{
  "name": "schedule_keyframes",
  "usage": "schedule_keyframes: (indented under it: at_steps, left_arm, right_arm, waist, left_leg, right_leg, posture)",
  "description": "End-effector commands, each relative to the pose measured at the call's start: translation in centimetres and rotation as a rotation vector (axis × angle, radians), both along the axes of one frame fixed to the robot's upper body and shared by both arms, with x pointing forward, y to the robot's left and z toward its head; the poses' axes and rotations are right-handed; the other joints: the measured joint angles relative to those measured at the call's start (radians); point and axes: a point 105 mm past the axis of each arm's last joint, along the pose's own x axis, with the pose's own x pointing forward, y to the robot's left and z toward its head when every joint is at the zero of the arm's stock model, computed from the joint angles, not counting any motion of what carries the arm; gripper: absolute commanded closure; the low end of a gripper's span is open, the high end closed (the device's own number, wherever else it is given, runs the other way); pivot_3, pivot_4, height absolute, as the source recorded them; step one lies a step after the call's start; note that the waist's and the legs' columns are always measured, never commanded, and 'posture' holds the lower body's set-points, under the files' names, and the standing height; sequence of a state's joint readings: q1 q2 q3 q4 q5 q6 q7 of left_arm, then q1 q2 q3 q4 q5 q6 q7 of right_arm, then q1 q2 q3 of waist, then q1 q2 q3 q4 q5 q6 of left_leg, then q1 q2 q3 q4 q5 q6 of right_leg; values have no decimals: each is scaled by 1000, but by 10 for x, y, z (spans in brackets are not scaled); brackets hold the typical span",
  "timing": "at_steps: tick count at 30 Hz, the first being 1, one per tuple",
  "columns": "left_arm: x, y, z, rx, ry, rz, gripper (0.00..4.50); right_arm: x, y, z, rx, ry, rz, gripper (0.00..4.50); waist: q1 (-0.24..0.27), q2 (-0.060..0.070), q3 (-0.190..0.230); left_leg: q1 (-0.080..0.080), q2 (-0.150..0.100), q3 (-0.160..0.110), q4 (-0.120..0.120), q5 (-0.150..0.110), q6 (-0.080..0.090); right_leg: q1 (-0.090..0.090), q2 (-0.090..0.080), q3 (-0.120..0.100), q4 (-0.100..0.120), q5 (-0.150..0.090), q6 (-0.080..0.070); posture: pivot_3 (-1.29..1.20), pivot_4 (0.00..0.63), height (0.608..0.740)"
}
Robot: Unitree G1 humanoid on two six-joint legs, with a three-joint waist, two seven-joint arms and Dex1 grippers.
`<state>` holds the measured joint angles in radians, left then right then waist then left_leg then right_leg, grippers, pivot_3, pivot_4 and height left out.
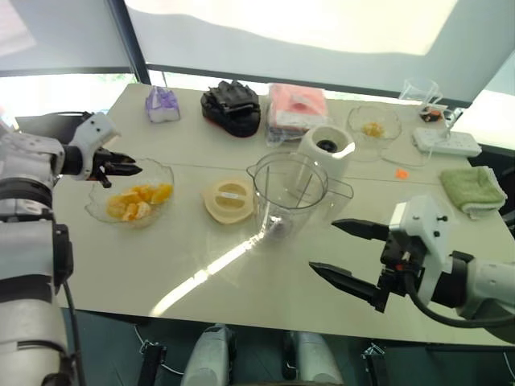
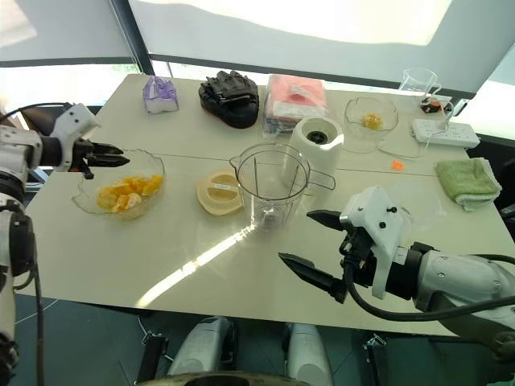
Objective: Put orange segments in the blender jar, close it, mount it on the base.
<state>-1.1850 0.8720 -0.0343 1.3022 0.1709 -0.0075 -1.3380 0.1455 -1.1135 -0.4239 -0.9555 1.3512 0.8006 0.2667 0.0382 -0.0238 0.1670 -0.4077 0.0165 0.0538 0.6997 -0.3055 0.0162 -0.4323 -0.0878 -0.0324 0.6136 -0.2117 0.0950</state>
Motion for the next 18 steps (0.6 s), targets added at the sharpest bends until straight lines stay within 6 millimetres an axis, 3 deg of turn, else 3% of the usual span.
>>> schedule_keyframes:
  at_steps: [1, 3, 5, 7, 10, 18]
  left_arm:
    - [-5, 1, 31, -64, -59, -39, 3004]
    - [-6, 2, 25, -51, -46, -36, 3004]
    - [-3, 1, 8, -39, -17, -11, 2488]
    - [2, -1, -8, 9, -17, 6, 1743]
    - [10, -4, -33, 110, -31, 36, 149]
    - [27, -18, -68, 165, -53, 148, 63]
  right_arm:
    - [2, -1, 1, 13, -21, 7, 0]
    - [3, 0, 0, 21, -23, 13, 0]
    - [5, 1, 0, 25, -28, 22, 0]
    - [7, 2, -1, 24, -31, 27, 0]
    - [8, 3, 0, 24, -36, 33, 0]
    - [5, 4, 0, 19, -39, 17, 0]
  waist:
    - [0, 0, 0]
    - [0, 0, 0]
    - [0, 0, 0]
    - [0, 0, 0]
    - [0, 0, 0]
    - [0, -1, 0]
  left_leg:
    - [0, 0, 0, 0, 0, 0]
    - [0, 0, 0, 0, 0, 0]
    - [0, 0, 0, 0, 0, 0]
    - [0, 0, 0, 0, 0, 0]
    - [0, 0, 0, 0, 0, 0]
    - [0, 0, -1, 0, 0, 0]
  right_leg:
    - [0, 0, 0, 0, 0, 0]
    - [0, 0, 0, 0, 0, 0]
    - [0, 0, 0, 0, 0, 0]
    - [0, 0, 0, 0, 0, 0]
    - [1, 0, 0, 0, 0, 1]
    - [0, 0, 0, 0, 2, 4]
  posture:
    - [0, 150, 740]
    - [0, 150, 740]
    - [0, 150, 740]
    - [0, 150, 740]
    - [0, 150, 740]
    - [0, 150, 740]
